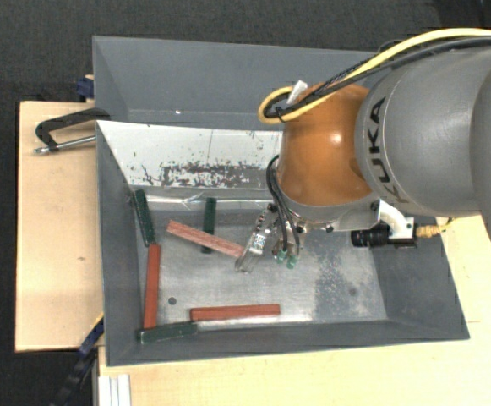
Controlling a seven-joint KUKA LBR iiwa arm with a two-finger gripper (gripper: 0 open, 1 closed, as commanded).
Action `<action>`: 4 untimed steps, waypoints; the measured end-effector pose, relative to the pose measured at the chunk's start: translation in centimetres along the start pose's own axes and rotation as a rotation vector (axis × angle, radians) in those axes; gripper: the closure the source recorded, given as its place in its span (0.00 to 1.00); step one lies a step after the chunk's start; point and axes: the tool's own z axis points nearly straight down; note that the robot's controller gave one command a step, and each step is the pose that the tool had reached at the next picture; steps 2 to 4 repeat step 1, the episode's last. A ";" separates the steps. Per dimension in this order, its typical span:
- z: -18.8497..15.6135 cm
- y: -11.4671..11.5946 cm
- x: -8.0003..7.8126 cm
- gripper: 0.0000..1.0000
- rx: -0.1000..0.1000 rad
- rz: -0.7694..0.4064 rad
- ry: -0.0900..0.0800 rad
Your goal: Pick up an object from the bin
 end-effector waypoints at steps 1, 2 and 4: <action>-5.2 1.9 -0.9 1.00 -0.005 -0.002 -0.006; -5.2 1.9 -0.9 1.00 -0.005 -0.002 -0.006; -5.2 1.9 -0.9 1.00 -0.005 -0.002 -0.006</action>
Offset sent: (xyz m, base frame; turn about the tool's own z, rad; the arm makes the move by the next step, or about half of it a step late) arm 0.0282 -0.0300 0.1149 0.0115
